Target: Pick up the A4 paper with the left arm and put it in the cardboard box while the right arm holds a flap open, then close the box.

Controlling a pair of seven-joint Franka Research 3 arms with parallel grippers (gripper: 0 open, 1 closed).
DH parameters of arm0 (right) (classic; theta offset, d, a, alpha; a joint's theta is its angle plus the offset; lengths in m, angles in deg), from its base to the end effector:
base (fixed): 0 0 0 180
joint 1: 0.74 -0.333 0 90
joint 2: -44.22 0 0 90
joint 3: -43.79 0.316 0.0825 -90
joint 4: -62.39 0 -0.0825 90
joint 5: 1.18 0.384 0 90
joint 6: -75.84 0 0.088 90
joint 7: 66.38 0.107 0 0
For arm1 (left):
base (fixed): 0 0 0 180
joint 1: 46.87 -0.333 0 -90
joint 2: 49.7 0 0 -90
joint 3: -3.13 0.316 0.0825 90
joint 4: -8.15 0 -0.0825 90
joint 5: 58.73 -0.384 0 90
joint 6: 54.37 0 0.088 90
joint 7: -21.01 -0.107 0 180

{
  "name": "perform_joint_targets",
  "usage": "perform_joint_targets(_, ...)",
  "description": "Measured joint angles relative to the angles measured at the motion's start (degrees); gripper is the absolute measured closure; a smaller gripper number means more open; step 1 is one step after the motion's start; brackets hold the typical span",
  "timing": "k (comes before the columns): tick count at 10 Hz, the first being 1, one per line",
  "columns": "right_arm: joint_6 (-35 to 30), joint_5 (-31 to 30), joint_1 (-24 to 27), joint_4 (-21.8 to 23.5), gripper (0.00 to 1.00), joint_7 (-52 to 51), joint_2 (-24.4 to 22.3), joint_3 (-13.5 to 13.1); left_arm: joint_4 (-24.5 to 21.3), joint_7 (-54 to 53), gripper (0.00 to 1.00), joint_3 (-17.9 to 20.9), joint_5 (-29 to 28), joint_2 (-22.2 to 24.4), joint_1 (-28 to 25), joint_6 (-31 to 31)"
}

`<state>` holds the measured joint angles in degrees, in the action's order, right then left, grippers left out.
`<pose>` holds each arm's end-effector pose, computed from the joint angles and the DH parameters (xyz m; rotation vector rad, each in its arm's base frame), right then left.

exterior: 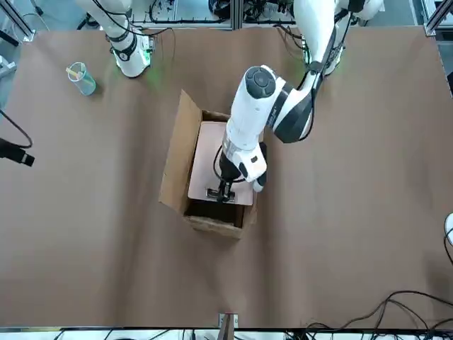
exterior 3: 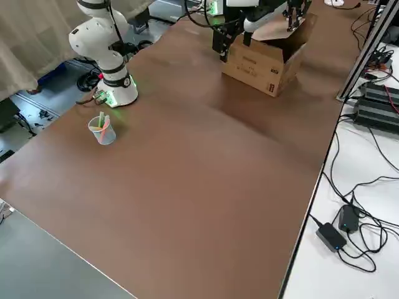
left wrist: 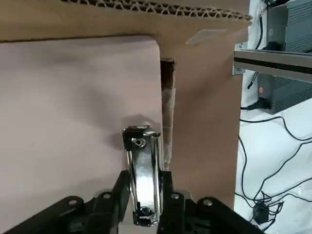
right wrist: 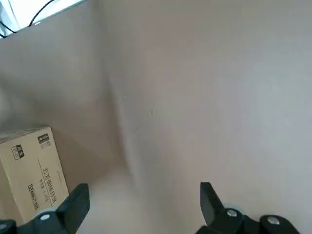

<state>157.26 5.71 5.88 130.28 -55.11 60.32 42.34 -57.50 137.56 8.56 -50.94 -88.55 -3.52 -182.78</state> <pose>0.6193 -0.0707 0.6259 -2.9907 0.4848 0.0727 0.5971 -0.4997 0.4505 2.0776 1.7510 0.0356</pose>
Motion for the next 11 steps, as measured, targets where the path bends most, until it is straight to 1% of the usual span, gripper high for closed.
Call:
perform_joint_targets(5,0.0,0.0,0.0,0.0,0.0,0.0,0.0,0.0,-0.3,-0.6,0.69,0.0,0.0,-1.4,0.4,-0.1)
perform_joint_targets(11,0.0,0.0,0.1,0.0,0.0,0.0,0.0,0.0,-0.4,-0.6,0.69,-0.3,0.0,-2.5,0.5,-2.5)
